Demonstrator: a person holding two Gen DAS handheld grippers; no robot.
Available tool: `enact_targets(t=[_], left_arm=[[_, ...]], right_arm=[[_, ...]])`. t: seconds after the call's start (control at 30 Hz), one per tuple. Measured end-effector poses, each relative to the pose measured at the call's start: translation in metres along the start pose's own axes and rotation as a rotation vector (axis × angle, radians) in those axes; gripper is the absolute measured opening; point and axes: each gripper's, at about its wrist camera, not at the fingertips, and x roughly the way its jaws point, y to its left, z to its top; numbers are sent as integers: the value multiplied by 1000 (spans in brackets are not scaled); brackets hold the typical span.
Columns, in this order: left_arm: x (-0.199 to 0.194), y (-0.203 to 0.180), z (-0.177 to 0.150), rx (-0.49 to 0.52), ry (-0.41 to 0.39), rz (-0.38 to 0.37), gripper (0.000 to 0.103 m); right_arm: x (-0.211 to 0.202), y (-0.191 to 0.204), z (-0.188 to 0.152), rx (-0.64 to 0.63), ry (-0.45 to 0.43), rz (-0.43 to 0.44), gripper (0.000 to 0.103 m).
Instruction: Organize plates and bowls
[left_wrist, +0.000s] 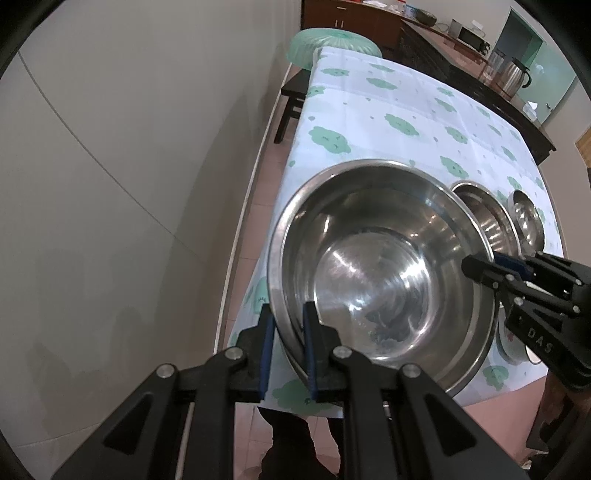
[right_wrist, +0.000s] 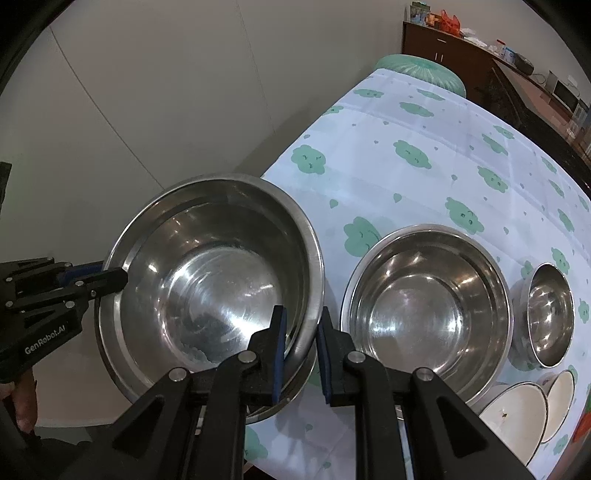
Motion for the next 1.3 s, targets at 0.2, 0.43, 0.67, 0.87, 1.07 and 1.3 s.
enact_targets(t=[0.2, 0.43, 0.67, 0.87, 1.07, 1.3], left_arm=[[2, 0, -2, 9, 6, 1, 12], [5, -1, -6, 15, 14, 7, 12], [9, 0, -10, 11, 25, 11, 12], [11, 1, -13, 13, 31, 16, 12], [14, 2, -14, 12, 38, 17, 12], [16, 1, -15, 13, 41, 18, 12]], right_arm=[[3, 1, -4, 1, 11, -3, 18], [6, 3, -8, -4, 19, -5, 18], [12, 7, -13, -16, 32, -6, 18], [15, 9, -16, -21, 39, -7, 18], [16, 10, -16, -26, 37, -7, 18], [16, 11, -17, -25, 38, -5, 18]])
